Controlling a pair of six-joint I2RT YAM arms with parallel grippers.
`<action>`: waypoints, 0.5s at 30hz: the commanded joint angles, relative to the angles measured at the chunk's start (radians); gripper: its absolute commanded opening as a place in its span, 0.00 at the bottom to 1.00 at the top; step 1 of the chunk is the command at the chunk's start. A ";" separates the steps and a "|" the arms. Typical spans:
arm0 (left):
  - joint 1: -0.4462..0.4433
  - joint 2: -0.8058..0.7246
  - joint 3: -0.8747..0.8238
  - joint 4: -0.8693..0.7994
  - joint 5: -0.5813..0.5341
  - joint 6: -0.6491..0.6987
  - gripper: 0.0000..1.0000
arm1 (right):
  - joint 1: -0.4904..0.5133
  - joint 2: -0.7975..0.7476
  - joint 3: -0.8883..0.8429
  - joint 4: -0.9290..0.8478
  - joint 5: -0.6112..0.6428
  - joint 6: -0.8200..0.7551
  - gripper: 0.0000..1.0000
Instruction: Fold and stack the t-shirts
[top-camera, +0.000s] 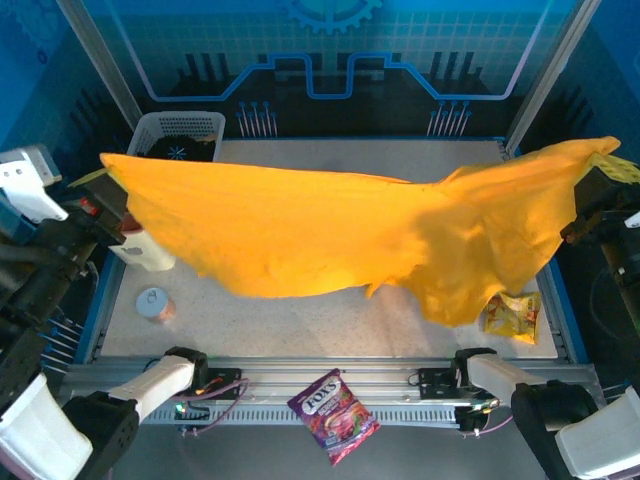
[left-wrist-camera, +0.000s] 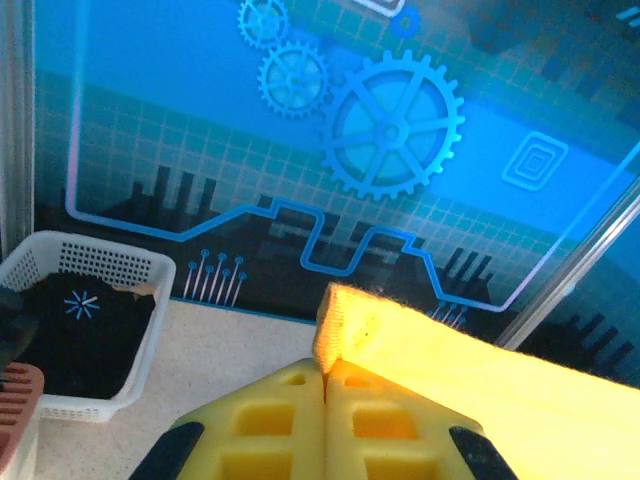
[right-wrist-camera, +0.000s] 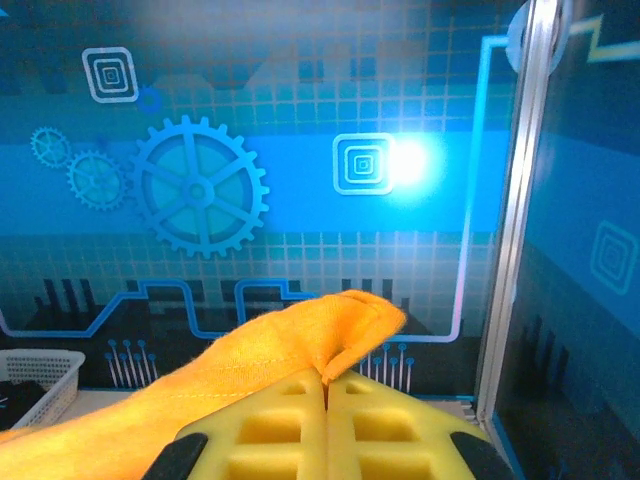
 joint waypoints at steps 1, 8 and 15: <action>0.003 0.049 0.024 -0.021 -0.081 0.040 0.03 | 0.019 0.074 0.061 0.014 0.063 -0.033 0.00; 0.004 0.120 -0.001 0.053 -0.121 0.087 0.03 | 0.021 0.228 0.107 0.130 0.064 -0.079 0.00; 0.004 0.263 -0.144 0.215 -0.200 0.143 0.03 | 0.021 0.461 0.058 0.248 0.039 -0.129 0.00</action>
